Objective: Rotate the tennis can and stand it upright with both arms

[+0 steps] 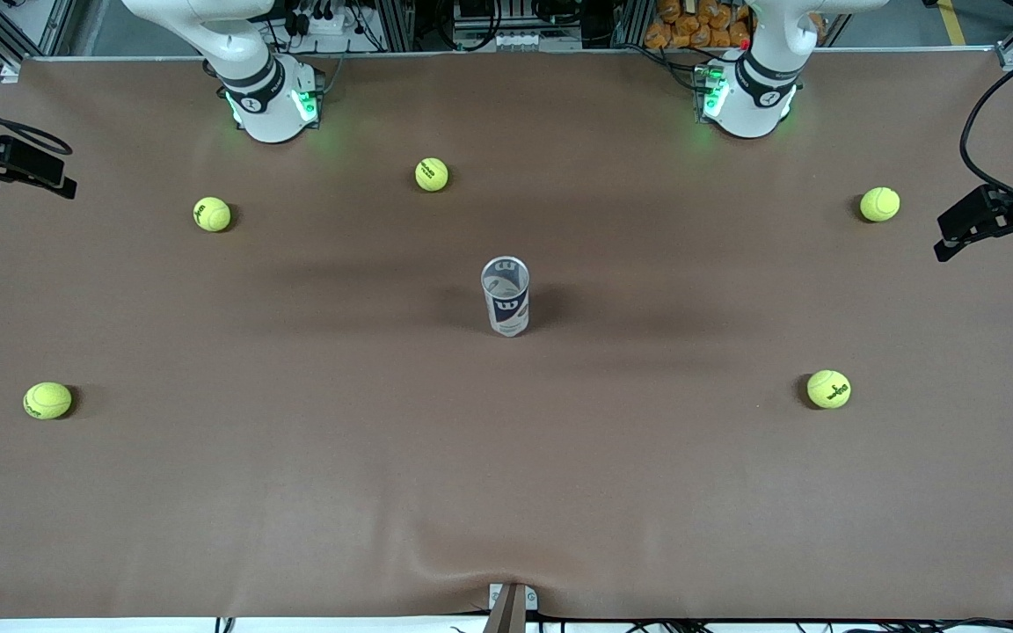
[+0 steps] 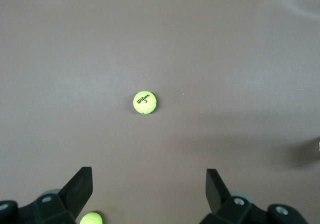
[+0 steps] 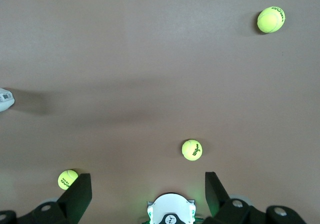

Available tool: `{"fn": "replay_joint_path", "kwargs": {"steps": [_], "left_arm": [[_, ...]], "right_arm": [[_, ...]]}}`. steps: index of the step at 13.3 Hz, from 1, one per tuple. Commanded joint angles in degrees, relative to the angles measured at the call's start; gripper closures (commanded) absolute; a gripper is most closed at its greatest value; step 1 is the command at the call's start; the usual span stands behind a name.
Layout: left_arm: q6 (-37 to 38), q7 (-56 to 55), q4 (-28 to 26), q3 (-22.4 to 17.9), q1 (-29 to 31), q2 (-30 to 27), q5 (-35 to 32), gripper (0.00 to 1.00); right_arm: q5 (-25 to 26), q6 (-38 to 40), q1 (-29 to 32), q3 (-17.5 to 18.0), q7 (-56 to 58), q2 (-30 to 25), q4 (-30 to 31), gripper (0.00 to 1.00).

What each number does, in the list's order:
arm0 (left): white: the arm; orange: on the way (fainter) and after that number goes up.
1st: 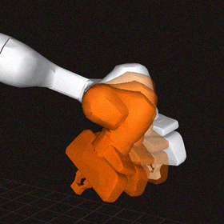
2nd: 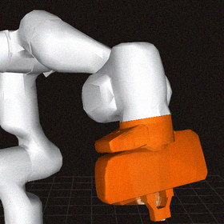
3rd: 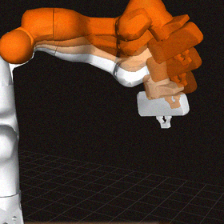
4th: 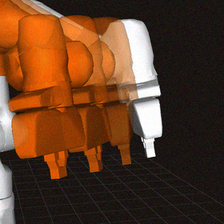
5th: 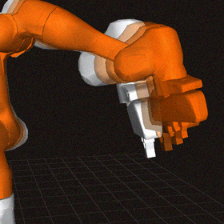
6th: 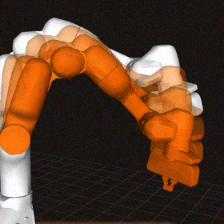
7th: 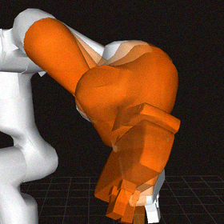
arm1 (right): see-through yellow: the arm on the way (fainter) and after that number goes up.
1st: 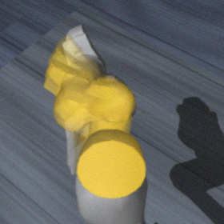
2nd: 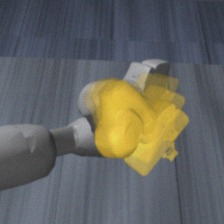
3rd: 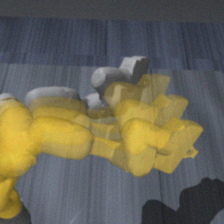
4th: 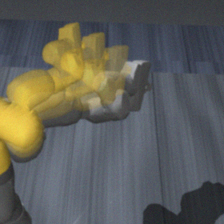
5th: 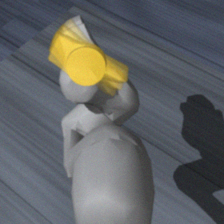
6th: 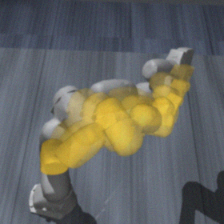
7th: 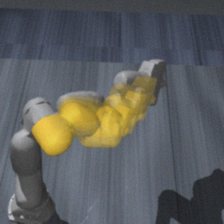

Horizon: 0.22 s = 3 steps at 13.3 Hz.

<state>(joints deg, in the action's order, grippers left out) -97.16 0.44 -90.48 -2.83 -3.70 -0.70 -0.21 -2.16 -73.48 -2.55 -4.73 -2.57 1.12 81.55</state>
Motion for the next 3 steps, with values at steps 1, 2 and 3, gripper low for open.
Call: {"fn": "replay_joint_path", "kwargs": {"steps": [1,2,3], "left_arm": [[1.27,-0.17,0.66,-0.51,-0.61,0.17,1.08,0.0],[1.45,-0.26,0.66,-0.51,-0.61,0.17,1.08,0.0],[1.45,-0.17,0.66,-0.51,-0.61,0.09,1.08,0.0]], "right_arm": [[-0.66,0.7,-1.06,-0.45,-0.33,0.19,-0.95,0.0],[-0.66,0.79,-1.06,-0.45,-0.33,0.19,-0.95,0.0],[-0.66,0.79,-1.06,-0.45,-0.33,0.19,-0.95,0.0]]}}
